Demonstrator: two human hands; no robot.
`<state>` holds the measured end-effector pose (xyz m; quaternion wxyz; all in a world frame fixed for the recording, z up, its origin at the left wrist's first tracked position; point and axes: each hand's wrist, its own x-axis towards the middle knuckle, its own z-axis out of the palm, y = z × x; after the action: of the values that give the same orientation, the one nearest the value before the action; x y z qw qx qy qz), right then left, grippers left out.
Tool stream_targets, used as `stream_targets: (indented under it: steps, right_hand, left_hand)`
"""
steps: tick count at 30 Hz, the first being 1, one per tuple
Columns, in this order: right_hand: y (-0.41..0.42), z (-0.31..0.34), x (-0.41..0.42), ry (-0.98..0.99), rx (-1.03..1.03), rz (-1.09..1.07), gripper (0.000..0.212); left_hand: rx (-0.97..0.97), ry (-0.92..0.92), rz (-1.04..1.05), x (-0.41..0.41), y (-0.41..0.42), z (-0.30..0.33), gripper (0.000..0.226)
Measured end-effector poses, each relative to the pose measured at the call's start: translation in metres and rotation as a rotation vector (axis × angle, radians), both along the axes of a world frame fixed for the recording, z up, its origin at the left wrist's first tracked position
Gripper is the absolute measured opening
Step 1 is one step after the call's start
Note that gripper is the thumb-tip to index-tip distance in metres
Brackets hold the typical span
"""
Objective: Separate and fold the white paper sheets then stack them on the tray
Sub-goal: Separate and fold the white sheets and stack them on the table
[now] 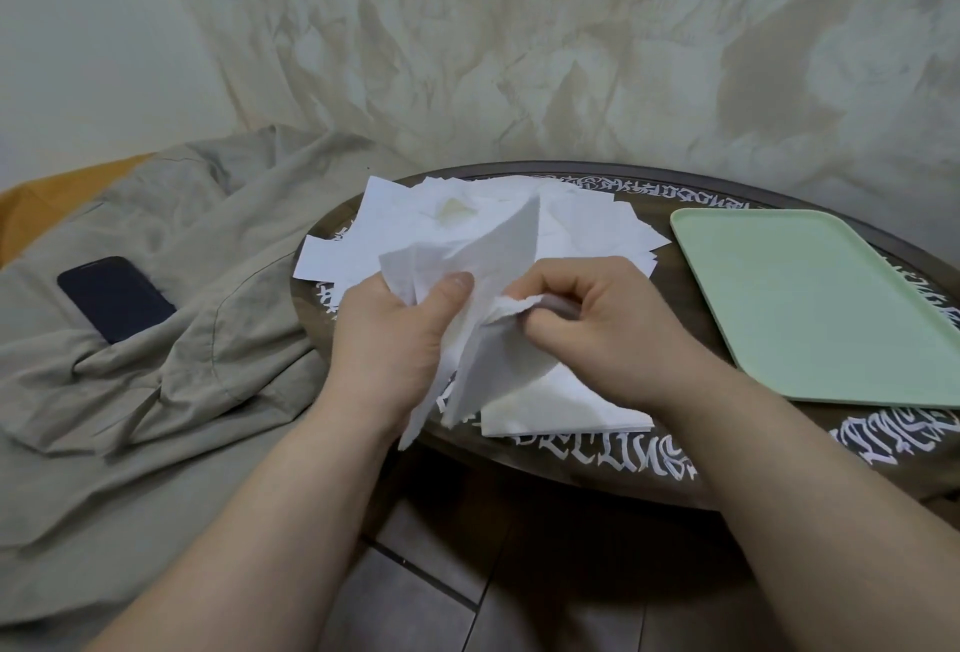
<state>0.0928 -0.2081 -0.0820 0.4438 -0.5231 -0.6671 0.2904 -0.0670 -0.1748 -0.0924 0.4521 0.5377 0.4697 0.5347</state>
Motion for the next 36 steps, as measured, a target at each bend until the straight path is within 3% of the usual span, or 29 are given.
stream_targets:
  steps: [3,6,21,25,29,32,36]
  right_hand:
    - [-0.002,0.008,0.008,0.070,0.060,-0.014,0.029]
    - [-0.002,0.012,0.011,0.055,0.091,-0.024,0.029]
    - [-0.007,0.019,0.015,-0.346,0.122,0.064,0.006]
    - [-0.003,0.017,0.015,-0.259,0.157,-0.040,0.007]
    - [-0.003,0.015,0.016,-0.165,0.165,-0.067,0.012]
    - [-0.003,0.013,0.016,-0.156,0.178,-0.061,0.007]
    - [-0.003,0.012,0.016,-0.177,0.186,-0.075,0.005]
  left_hand:
    - [0.107,0.164,-0.053,-0.007,0.000,0.005,0.007]
    - [0.158,0.270,-0.124,-0.010,-0.003,0.007,0.017]
    - [0.132,0.382,-0.291,-0.017,-0.006,0.014,0.015]
    - [0.118,0.343,-0.318,-0.016,-0.008,0.016,0.010]
    - [0.132,0.339,-0.330,-0.014,-0.009,0.016,0.026]
    - [0.142,0.351,-0.314,-0.012,-0.010,0.016,0.012]
    - [0.132,0.372,-0.286,-0.010,-0.009,0.016,0.012]
